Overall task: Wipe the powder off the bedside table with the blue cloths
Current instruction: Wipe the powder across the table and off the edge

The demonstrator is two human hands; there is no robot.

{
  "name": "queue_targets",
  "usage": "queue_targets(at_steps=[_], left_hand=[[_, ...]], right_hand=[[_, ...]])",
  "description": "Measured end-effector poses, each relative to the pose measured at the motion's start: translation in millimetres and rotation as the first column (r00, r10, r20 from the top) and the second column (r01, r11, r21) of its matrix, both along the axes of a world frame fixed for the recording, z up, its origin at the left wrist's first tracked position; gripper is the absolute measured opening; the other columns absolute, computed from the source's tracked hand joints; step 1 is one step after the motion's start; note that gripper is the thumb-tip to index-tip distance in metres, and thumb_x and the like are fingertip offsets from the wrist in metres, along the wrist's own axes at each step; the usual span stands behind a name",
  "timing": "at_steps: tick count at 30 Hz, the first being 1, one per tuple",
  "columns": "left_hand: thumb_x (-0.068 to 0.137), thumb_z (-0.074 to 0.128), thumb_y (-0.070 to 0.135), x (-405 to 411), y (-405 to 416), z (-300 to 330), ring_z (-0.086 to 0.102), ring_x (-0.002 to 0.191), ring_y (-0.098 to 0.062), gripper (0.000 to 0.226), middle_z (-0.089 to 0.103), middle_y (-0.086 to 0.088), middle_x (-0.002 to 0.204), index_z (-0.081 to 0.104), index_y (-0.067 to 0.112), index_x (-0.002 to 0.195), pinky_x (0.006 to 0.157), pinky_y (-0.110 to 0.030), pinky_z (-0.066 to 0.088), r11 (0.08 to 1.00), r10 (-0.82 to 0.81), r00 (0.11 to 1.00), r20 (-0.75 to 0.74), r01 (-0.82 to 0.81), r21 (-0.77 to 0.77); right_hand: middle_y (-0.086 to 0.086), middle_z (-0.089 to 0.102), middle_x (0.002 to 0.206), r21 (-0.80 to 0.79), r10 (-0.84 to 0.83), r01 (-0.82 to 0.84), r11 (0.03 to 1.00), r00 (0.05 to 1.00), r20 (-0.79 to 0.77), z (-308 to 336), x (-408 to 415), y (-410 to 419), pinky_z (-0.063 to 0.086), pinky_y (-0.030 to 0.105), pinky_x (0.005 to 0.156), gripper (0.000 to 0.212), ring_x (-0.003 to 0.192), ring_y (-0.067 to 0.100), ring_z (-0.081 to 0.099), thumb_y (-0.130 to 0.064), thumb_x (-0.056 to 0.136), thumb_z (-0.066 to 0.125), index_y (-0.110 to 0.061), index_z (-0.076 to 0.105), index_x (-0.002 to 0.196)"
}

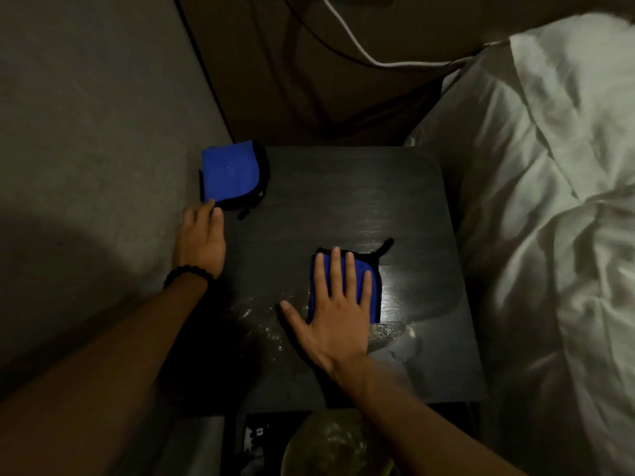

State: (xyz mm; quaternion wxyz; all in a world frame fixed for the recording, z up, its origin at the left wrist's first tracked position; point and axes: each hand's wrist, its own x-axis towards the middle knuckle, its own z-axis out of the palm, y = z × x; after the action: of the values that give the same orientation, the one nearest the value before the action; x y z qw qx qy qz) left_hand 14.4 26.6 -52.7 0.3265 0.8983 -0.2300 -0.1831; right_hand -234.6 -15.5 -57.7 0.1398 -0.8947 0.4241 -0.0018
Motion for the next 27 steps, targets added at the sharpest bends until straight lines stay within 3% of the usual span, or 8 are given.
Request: queue_targets(at_steps=[3, 6, 13, 18, 27], left_hand=[[0.102, 0.023, 0.046, 6, 0, 3, 0.049, 0.117, -0.026, 0.05, 0.047, -0.009, 0.132, 0.054, 0.014, 0.125, 0.096, -0.029, 0.03, 1.0, -0.008, 1.0, 0.012, 0.008, -0.006], [0.101, 0.023, 0.049, 11, 2, 6, 0.05, 0.095, -0.02, 0.049, 0.05, 0.0, 0.109, 0.057, 0.013, 0.099, 0.084, -0.031, 0.033, 1.0, 0.016, 1.0, 0.025, -0.016, -0.013], [0.101, 0.025, 0.046, 16, 5, 9, 0.047, 0.097, -0.012, 0.051, 0.055, -0.004, 0.123, 0.061, 0.014, 0.119, 0.086, -0.029, 0.033, 0.999, 0.015, 1.0, 0.02, -0.014, -0.05], [0.103, 0.027, 0.039, 21, 7, 6, 0.044, 0.101, -0.004, 0.044, 0.049, 0.008, 0.116, 0.06, 0.019, 0.126, 0.083, -0.013, 0.027, 0.995, 0.001, 0.999, -0.045, -0.005, -0.102], [0.099, 0.04, 0.045, 36, 4, 4, 0.049, 0.102, -0.01, 0.039, 0.054, 0.007, 0.115, 0.061, 0.02, 0.118, 0.086, -0.024, 0.033, 0.992, 0.081, 0.973, -0.215, -0.1, -0.082]], right_hand=[[0.009, 0.007, 0.171, -0.008, 0.019, -0.019, 1.0, 0.999, 0.037, -2, 16, 11, 0.007, 0.059, 0.123, 0.097, 0.157, 0.028, -0.007, -0.083, 0.091, 0.02, -0.018, 0.018, 0.163], [0.01, 0.009, 0.17, -0.008, 0.052, -0.052, 0.999, 0.997, 0.06, -4, 29, 20, 0.009, 0.06, 0.123, 0.097, 0.157, 0.028, -0.004, -0.083, 0.091, 0.022, -0.017, 0.021, 0.162], [0.007, 0.002, 0.171, 0.021, 0.143, -0.145, 0.989, 0.988, 0.062, -7, 48, 28, 0.002, 0.058, 0.124, 0.097, 0.157, 0.026, -0.011, -0.084, 0.09, 0.019, -0.02, 0.014, 0.163], [0.006, -0.008, 0.17, 0.044, 0.272, -0.273, 0.961, 0.962, 0.025, -4, 63, 34, -0.008, 0.055, 0.124, 0.092, 0.155, 0.025, -0.02, -0.079, 0.092, 0.017, -0.023, 0.005, 0.163], [0.005, 0.004, 0.171, 0.014, 0.474, -0.476, 0.879, 0.877, 0.075, -8, 88, 40, -0.009, 0.053, 0.124, 0.087, 0.157, 0.023, -0.011, -0.076, 0.093, 0.025, -0.025, 0.015, 0.162]])
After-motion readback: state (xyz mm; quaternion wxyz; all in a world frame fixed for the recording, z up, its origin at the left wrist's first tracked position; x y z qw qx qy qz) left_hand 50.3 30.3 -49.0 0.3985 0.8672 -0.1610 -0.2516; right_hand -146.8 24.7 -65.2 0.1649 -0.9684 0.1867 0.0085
